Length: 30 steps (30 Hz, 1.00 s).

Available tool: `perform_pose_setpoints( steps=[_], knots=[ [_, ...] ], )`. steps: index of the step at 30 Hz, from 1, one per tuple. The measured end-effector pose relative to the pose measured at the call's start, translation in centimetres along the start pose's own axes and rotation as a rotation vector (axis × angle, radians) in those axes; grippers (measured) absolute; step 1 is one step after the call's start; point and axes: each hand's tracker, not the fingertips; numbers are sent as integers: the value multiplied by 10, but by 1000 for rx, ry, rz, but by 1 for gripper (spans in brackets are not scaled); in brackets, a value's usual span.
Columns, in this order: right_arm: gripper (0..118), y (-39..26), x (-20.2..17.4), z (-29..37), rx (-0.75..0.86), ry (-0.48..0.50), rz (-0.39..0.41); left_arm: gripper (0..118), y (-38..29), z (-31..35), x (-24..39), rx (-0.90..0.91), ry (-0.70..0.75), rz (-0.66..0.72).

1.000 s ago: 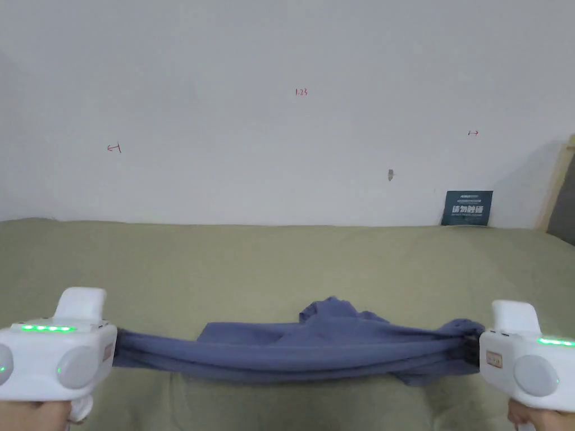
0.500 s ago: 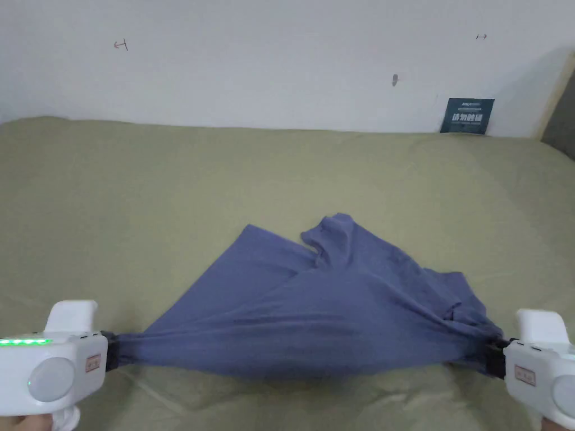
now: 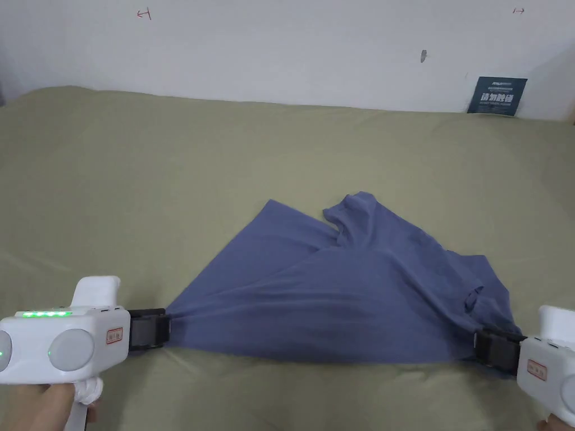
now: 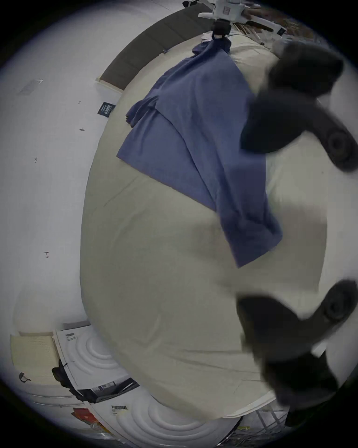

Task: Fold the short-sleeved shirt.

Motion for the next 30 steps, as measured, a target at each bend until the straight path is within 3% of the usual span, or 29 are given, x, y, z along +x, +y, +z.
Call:
perform_pose_setpoints(
  steps=[1, 3, 4, 5, 6, 7, 8, 10, 13, 21, 22, 24, 26, 30],
  knots=[
    [110, 1, -6, 8, -14, 12, 23, 118, 1, 6, 2, 35, 37, -36],
    [113, 2, -22, 15, -25, 41, 39, 115, -3, 10, -1, 35, 51, -42],
    [110, 0, -33, 20, -18, 56, 44, 109, -6, 17, -2, 40, 48, -39],
    [98, -14, -46, 27, 6, 87, 56, 96, -9, 23, -3, 46, 43, -32],
    [70, -18, -55, 30, 33, 121, 70, 71, -14, 23, -4, 47, 29, -17],
    [15, -24, -67, 31, 38, 115, 81, 9, -19, 26, -4, 33, 19, 2],
    [0, -33, -75, 34, 76, 96, 95, 0, -23, 33, -4, 32, 23, 15],
    [0, -50, -97, 40, 56, 178, 139, 0, -31, 34, -6, -6, -20, 18],
    [0, -49, -124, 37, 25, 204, 180, 0, -36, 31, -6, -14, 2, 14],
    [0, -47, -149, 30, 28, 257, 184, 2, -2, 14, -14, 4, 4, 46],
    [0, -46, -150, 29, 25, 261, 185, 30, 3, 5, -18, 7, 24, 33],
    [0, -44, -151, 27, 22, 264, 189, 115, 13, -9, -16, -22, 37, 19],
    [0, -44, -151, 27, 19, 265, 192, 109, 15, -25, -22, -11, 9, 43],
    [0, -41, -148, 21, 7, 254, 199, 108, 8, -57, -19, -109, 19, 8]
  ],
)
